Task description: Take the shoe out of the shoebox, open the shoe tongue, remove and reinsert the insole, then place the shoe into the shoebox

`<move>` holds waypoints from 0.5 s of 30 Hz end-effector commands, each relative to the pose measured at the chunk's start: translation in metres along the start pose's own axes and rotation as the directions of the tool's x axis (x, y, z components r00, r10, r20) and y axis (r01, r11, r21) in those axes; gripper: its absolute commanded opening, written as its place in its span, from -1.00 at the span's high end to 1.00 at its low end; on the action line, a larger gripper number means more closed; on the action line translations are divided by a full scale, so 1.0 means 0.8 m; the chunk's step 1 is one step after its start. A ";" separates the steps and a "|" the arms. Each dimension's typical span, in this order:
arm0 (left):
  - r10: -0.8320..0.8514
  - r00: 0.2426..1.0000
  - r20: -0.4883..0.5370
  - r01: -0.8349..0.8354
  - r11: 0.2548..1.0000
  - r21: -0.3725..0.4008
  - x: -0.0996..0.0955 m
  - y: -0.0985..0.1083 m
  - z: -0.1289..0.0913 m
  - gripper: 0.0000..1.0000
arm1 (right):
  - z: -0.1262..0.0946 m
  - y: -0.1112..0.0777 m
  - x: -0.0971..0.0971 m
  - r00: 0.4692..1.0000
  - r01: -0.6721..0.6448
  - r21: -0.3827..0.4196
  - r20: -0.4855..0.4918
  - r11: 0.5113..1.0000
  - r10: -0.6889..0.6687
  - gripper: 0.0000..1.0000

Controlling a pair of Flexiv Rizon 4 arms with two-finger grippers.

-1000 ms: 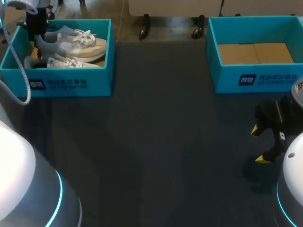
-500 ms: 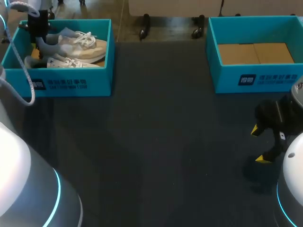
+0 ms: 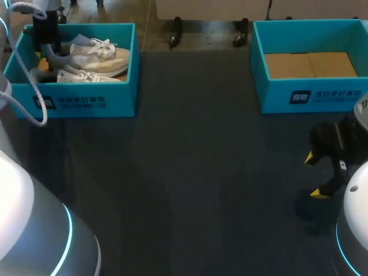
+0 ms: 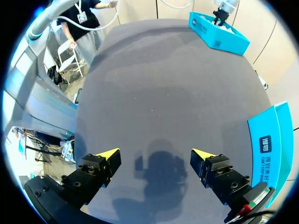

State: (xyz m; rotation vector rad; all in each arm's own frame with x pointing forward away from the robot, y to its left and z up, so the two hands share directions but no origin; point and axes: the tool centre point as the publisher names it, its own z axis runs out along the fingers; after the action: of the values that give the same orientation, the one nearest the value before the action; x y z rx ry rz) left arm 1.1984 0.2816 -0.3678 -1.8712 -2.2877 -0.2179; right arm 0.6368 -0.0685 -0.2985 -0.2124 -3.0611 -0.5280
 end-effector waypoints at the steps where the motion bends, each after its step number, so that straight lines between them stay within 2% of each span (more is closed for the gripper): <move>1: 0.007 1.000 0.020 -0.007 1.000 0.011 0.005 -0.001 -0.007 -0.42 | 0.001 0.000 0.001 1.000 0.000 0.002 0.001 1.000 0.000 -1.00; 6: 0.019 0.997 0.073 -0.020 1.000 0.012 0.005 -0.012 -0.027 -1.00 | 0.001 0.000 0.001 1.000 0.000 0.002 0.001 1.000 0.000 -1.00; 15: 0.048 0.990 0.134 -0.045 0.999 -0.027 0.007 -0.045 -0.080 -1.00 | 0.001 0.000 0.001 1.000 0.000 0.002 0.001 1.000 0.000 -1.00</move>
State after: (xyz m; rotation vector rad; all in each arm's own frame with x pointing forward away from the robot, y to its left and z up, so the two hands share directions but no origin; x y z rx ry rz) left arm 1.1951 0.2672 -0.3256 -1.9823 -2.3171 -0.0779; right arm 0.6368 -0.0685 -0.2985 -0.2123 -3.0611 -0.5280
